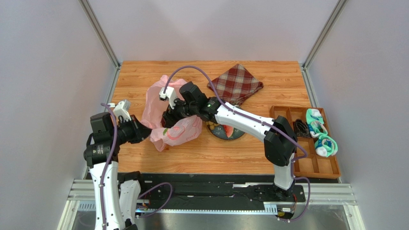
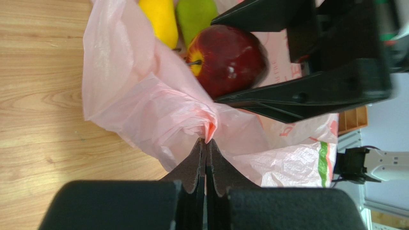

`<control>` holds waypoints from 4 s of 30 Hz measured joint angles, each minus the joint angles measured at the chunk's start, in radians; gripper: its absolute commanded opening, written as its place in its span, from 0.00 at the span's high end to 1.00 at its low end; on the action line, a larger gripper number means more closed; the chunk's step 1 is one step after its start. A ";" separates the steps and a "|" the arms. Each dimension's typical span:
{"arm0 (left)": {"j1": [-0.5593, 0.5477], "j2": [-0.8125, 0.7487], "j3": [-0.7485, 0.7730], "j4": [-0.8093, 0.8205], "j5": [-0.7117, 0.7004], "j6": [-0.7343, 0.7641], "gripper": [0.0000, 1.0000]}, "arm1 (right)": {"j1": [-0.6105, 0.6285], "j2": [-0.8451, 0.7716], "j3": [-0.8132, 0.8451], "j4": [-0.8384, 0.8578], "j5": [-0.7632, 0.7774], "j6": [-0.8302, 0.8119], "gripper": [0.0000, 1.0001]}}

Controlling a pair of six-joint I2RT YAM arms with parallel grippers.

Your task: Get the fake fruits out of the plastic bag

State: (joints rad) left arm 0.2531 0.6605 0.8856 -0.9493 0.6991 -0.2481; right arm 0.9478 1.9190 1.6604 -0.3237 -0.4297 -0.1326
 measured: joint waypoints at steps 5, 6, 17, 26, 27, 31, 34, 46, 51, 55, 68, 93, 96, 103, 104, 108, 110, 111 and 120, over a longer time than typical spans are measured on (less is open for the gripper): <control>0.000 0.010 -0.039 0.027 0.058 -0.051 1.00 | 0.009 0.024 -0.082 0.016 0.106 -0.054 0.73; 0.000 0.014 -0.041 0.022 0.050 -0.056 1.00 | 0.014 0.042 -0.090 0.023 0.132 -0.066 0.70; -0.063 0.048 -0.041 -0.117 -0.129 -0.057 1.00 | 0.139 0.122 -0.195 0.076 0.356 -0.095 0.18; -0.077 0.109 -0.045 -0.123 -0.152 -0.059 1.00 | 0.050 0.002 -0.195 0.036 0.289 -0.024 0.19; -0.077 0.107 -0.047 -0.124 -0.153 -0.059 1.00 | 0.043 -0.007 -0.194 0.037 0.276 -0.012 0.19; -0.077 0.094 -0.049 -0.124 -0.150 -0.059 1.00 | 0.031 -0.002 -0.191 0.026 0.182 0.015 0.20; -0.076 0.083 -0.049 -0.124 -0.138 -0.057 1.00 | 0.026 0.019 -0.183 0.027 0.178 0.046 0.20; -0.069 0.048 0.016 -0.163 0.066 0.056 1.00 | 0.028 -0.005 -0.244 0.039 0.113 -0.047 0.00; -0.086 0.028 0.045 -0.196 0.077 0.098 1.00 | 0.100 -0.129 -0.446 0.025 0.148 -0.163 0.00; -0.132 0.033 0.000 -0.210 0.019 0.090 1.00 | 0.091 -0.142 -0.483 0.014 0.176 -0.205 0.00; -0.227 0.055 -0.033 -0.205 0.180 0.120 1.00 | 0.037 0.009 -0.203 0.017 0.206 -0.221 0.04; -0.159 -0.032 -0.024 -0.168 0.246 0.142 1.00 | 0.070 0.230 -0.093 -0.032 0.148 -0.185 0.60; -0.159 -0.020 -0.024 -0.158 0.242 0.142 1.00 | 0.061 0.201 -0.084 -0.070 0.134 -0.197 0.61; -0.159 0.010 -0.046 -0.119 0.238 0.131 1.00 | -0.022 -0.031 -0.039 -0.129 0.010 -0.185 0.60; -0.159 0.013 -0.048 -0.114 0.237 0.129 1.00 | -0.038 -0.063 -0.028 -0.128 -0.013 -0.176 0.60; -0.158 0.027 -0.054 -0.096 0.229 0.116 1.00 | -0.111 -0.174 0.014 -0.128 -0.154 -0.117 0.60; -0.157 0.031 -0.057 -0.090 0.222 0.111 1.00 | -0.141 -0.214 0.015 -0.134 -0.195 -0.098 0.58; -0.155 0.033 -0.058 -0.086 0.220 0.108 1.00 | -0.154 -0.237 0.010 -0.140 -0.208 -0.091 0.58; -0.145 0.041 -0.063 -0.070 0.210 0.089 1.00 | -0.358 -0.485 -0.130 -0.216 -0.336 -0.006 0.53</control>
State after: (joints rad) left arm 0.1085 0.7017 0.8223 -1.0195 0.9092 -0.1589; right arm 0.5900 1.4342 1.5299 -0.5392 -0.7658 -0.1387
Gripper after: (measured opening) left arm 0.007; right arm 0.809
